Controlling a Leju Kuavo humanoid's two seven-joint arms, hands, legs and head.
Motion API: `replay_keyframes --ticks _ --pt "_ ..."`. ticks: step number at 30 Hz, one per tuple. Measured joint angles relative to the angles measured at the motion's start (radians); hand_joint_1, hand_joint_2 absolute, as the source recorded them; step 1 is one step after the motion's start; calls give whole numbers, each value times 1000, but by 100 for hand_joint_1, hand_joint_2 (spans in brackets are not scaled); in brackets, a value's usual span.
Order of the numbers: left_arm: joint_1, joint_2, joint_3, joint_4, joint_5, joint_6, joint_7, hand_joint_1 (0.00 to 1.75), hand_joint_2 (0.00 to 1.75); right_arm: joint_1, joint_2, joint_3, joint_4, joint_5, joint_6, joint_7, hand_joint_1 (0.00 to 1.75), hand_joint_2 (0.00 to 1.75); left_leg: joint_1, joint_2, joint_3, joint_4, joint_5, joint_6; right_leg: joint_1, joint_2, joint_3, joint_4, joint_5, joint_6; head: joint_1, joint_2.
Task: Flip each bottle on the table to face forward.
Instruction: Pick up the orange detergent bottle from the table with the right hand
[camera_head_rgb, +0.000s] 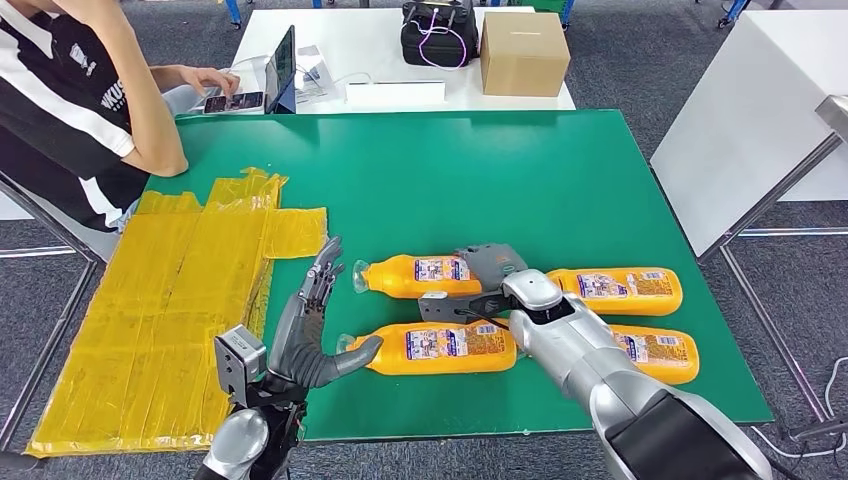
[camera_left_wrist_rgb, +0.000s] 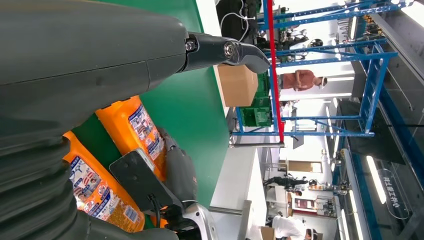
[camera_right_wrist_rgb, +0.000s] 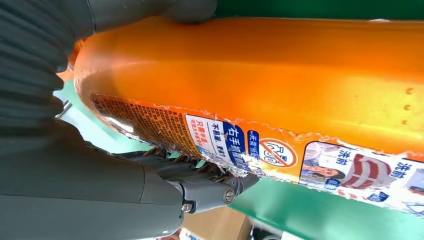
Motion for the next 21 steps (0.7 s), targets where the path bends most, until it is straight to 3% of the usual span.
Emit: replay_keyframes --ticks 2,7,10,17,21 --pt "4 0 0 -1 -1 3 0 0 175 9 1 -3 -4 -2 -78 15 175 175 0 0 0 0 0 0 0 0 0 0 0 0 0 0" --pt "44 0 1 -31 -24 21 9 0 175 95 2 -84 -132 -50 -440 37 175 175 0 0 0 0 0 0 0 0 0 0 0 0 0 0" --pt "69 0 1 -51 -35 31 12 0 175 196 6 -177 -291 -126 -533 -14 175 175 0 -3 -1 0 -1 0 0 -2 0 0 -1 0 0 0" --pt "104 0 3 -75 -39 44 13 0 175 394 24 -336 -596 -294 -499 -148 175 175 0 -4 -2 0 -1 0 0 -2 -1 0 -1 0 0 0" --pt "113 1 14 -85 -34 45 13 0 175 472 34 -377 -720 -528 -332 -221 171 175 0 -4 -2 0 -1 0 0 -2 -1 0 -1 0 0 0"
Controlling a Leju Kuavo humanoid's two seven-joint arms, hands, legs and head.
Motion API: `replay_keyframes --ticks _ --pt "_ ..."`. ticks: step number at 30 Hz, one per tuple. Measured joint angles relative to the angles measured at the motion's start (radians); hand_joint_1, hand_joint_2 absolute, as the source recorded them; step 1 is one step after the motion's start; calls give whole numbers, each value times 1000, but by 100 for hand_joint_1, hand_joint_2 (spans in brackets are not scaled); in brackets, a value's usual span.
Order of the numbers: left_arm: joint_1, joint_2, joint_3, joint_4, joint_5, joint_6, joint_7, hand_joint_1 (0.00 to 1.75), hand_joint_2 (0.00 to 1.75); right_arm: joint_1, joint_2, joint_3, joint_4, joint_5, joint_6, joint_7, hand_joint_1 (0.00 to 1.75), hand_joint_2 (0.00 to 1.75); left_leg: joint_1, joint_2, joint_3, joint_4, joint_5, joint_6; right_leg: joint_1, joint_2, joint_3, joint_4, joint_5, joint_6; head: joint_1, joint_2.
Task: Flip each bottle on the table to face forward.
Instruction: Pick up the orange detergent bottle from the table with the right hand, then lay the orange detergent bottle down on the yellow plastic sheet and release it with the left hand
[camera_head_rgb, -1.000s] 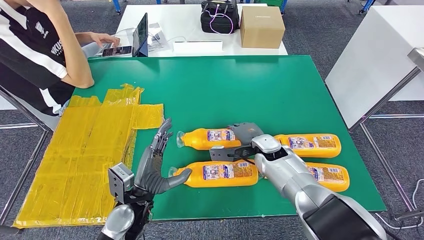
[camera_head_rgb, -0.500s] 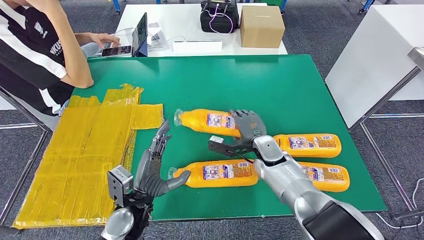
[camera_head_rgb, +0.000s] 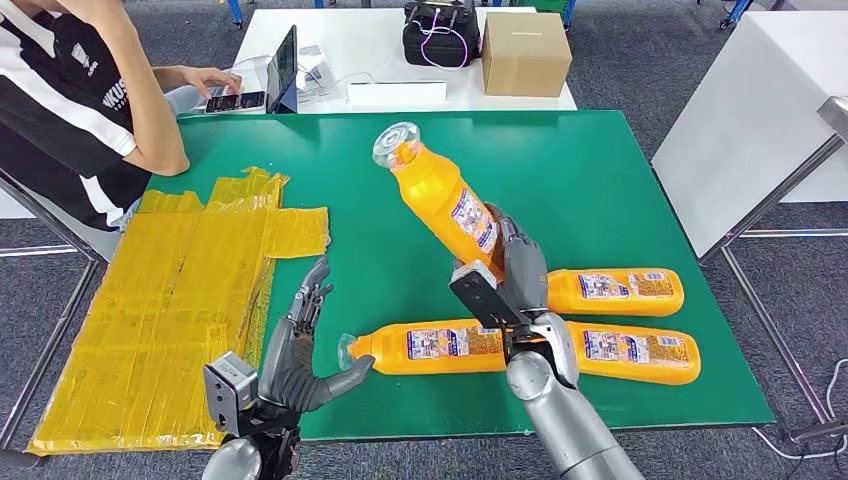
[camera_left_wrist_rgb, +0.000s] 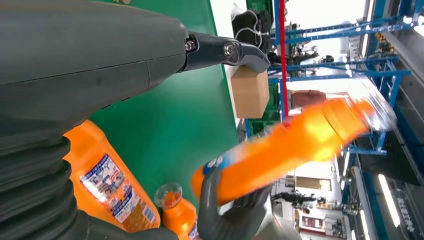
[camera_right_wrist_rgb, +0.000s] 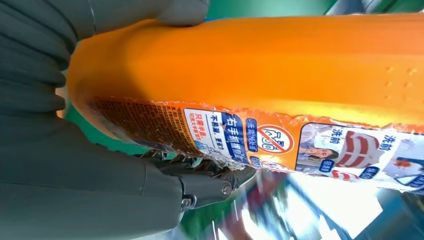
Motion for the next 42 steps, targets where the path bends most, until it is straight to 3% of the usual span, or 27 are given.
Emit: replay_keyframes --ticks 4,6,12,35,42 --pt "2 2 10 -4 1 -1 -2 0 175 84 2 -1 -83 -231 268 -70 173 175 0 0 0 0 0 0 0 0 0 0 0 0 0 0" --pt "2 3 13 -5 1 -2 -3 0 175 118 4 13 -102 -263 323 -91 173 175 0 0 0 0 0 0 0 0 0 0 0 0 0 0" --pt "1 4 14 -7 2 -2 -4 0 175 157 8 40 -130 -274 338 -101 173 175 0 1 0 0 0 0 0 0 -1 0 0 0 0 0" --pt "1 7 14 -8 3 -2 -4 0 175 162 8 49 -142 -283 353 -101 175 175 0 1 0 0 0 0 0 0 0 0 0 0 0 0" --pt "-6 8 14 -8 4 -2 -4 0 175 172 18 135 -141 -290 408 -110 175 175 0 1 0 0 0 0 0 0 -1 0 0 0 0 0"
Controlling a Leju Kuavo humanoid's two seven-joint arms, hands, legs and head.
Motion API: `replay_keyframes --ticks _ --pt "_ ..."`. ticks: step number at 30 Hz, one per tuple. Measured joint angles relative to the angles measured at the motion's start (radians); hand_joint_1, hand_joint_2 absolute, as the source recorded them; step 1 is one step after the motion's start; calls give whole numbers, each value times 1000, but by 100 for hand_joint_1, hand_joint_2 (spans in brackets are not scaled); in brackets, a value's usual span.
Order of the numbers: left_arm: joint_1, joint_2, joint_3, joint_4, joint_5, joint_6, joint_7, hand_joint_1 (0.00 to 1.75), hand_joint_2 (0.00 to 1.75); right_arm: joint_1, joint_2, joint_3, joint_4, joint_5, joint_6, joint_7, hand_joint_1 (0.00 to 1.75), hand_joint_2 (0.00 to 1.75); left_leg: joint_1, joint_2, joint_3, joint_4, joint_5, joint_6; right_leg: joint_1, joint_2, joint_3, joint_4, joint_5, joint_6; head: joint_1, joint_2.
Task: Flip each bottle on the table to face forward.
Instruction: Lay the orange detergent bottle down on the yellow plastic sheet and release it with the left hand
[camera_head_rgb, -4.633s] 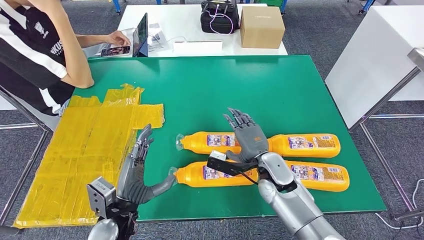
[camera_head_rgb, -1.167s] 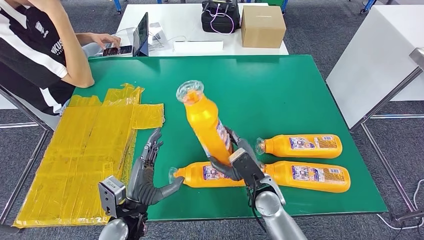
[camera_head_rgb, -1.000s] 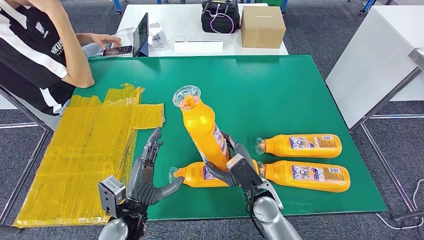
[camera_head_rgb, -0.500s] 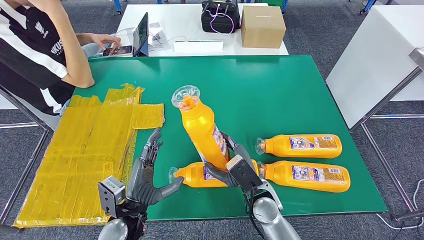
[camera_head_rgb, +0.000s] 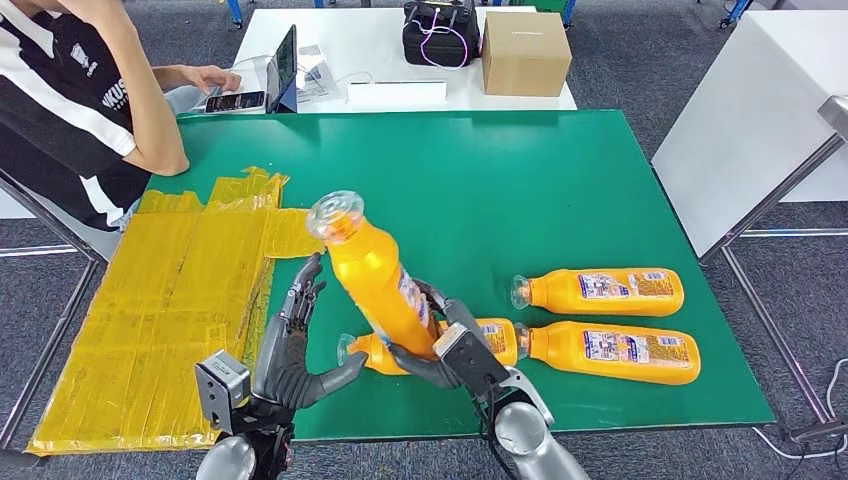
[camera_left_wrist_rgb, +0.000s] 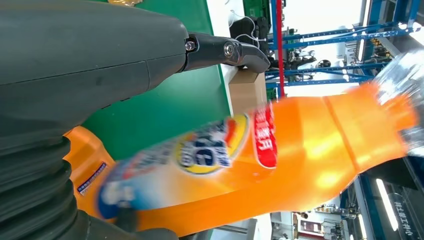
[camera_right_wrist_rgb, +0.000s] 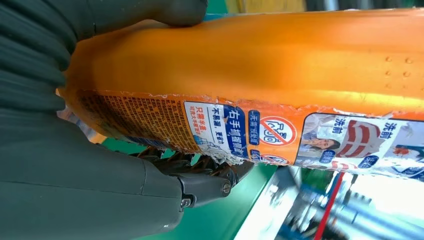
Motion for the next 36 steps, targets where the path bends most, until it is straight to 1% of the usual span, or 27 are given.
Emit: replay_keyframes --ticks 4,9,17,21,22,25,26,28,30,36 --pt "-3 0 0 0 10 -6 2 0 175 0 5 55 -3 28 -19 -9 175 175 0 0 0 0 0 0 0 0 0 0 0 0 0 0" --pt "-19 6 -3 6 128 -115 46 0 175 -8 9 132 -24 127 -83 -29 175 175 0 0 0 0 0 0 0 0 0 0 0 0 0 0" --pt "-31 14 -3 12 160 -136 56 0 175 -13 13 188 -25 134 -106 -30 175 175 0 0 0 0 0 0 0 0 0 0 0 0 0 0" --pt "-34 16 -3 16 202 -151 60 1 175 -19 12 206 -25 129 -112 -30 175 175 0 0 0 0 0 0 0 0 0 0 0 0 0 0" --pt "-34 17 -3 16 215 -157 62 31 175 -21 12 209 -24 128 -113 -30 175 175 0 0 0 0 0 0 0 0 0 0 0 0 0 0" --pt "-33 17 -3 18 283 -184 70 161 175 -26 12 216 -22 128 -116 -30 175 175 0 0 0 0 0 0 0 0 0 0 0 0 0 0" --pt "-32 17 -2 18 316 -197 72 175 175 -28 13 219 -21 127 -117 -30 175 175 0 0 0 0 0 0 0 0 0 0 0 0 0 0" --pt "-27 17 0 18 386 -218 73 175 175 -36 13 225 -20 127 -117 -30 175 175 0 0 0 0 0 0 0 0 0 0 0 0 0 0" --pt "-22 16 3 17 422 -225 72 175 175 -42 13 231 -18 127 -117 -30 175 175 0 0 0 0 0 0 0 0 0 0 0 0 0 0" --pt "-15 4 18 7 453 -225 65 175 175 -50 15 239 -14 127 -117 -31 175 175 0 1 0 0 0 0 0 0 0 0 0 0 0 0"
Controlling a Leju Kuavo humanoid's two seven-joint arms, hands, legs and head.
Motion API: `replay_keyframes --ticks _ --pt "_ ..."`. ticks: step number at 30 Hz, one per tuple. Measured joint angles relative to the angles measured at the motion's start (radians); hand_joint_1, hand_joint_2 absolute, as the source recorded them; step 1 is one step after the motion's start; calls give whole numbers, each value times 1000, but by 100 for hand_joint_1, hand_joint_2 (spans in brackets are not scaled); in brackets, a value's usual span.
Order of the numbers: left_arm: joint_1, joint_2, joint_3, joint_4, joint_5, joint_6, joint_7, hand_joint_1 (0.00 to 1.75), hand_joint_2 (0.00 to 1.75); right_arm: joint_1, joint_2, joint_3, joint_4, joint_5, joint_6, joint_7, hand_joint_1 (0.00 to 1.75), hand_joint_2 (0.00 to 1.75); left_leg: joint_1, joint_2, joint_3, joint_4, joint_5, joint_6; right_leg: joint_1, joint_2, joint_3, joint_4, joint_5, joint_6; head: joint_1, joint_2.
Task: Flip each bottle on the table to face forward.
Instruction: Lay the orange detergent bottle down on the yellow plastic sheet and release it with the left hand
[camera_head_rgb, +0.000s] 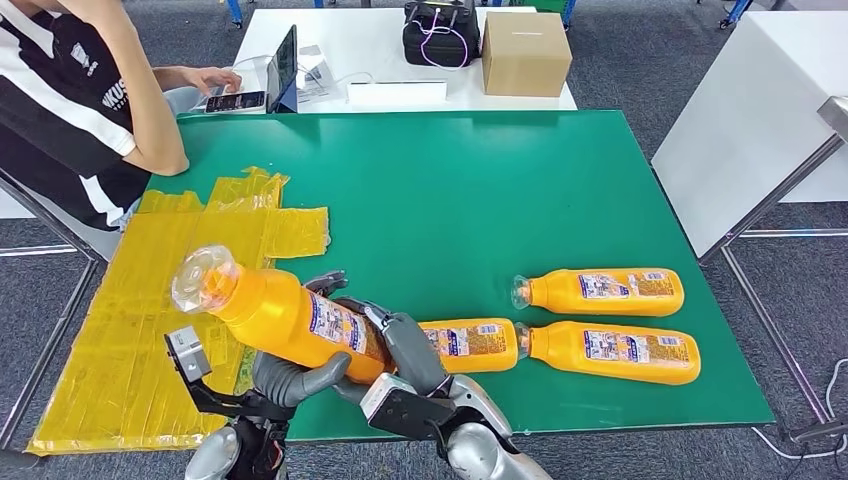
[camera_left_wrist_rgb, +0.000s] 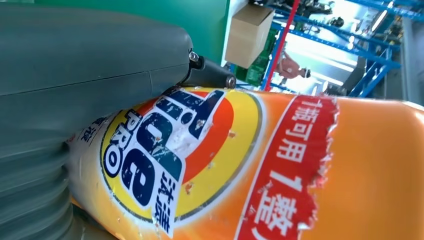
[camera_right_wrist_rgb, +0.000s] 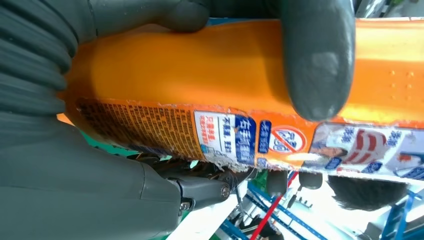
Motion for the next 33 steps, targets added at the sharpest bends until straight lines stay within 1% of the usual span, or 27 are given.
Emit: replay_keyframes --ticks 12,13,16,17,22,25,29,33 --pt "33 -34 20 -46 39 21 -20 175 175 -9 5 12 0 0 -4 -3 175 175 0 1 0 0 0 0 0 0 -1 0 0 0 0 0" --pt "35 -36 22 -48 39 21 -20 175 175 -9 6 12 0 0 -5 -3 161 175 0 1 0 0 0 0 0 0 -1 0 0 0 0 0" --pt "38 -40 24 -52 39 25 -21 175 175 -9 8 12 0 4 -7 -3 31 175 0 1 0 0 0 0 0 0 -1 0 0 0 0 0" --pt "38 -42 25 -54 39 27 -22 175 175 -9 8 13 0 7 -9 -3 0 175 0 1 0 0 0 0 0 0 -1 0 0 0 0 0" --pt "39 -46 30 -67 28 51 -29 175 175 -6 8 14 2 18 -28 -1 0 175 0 1 0 0 0 0 0 0 -1 0 0 0 0 0" --pt "38 -46 31 -74 -18 93 -42 175 175 -1 7 14 2 19 -41 0 0 175 0 1 0 0 0 0 0 0 -1 0 0 0 0 0" --pt "22 -45 34 -78 -219 248 -113 175 175 16 2 13 1 22 -67 1 0 175 0 1 0 0 0 0 0 0 0 0 0 0 0 0" --pt "9 -43 39 -80 -286 296 -130 175 175 23 -4 12 0 23 -76 1 0 175 0 1 0 0 0 0 0 0 0 0 0 0 0 0"
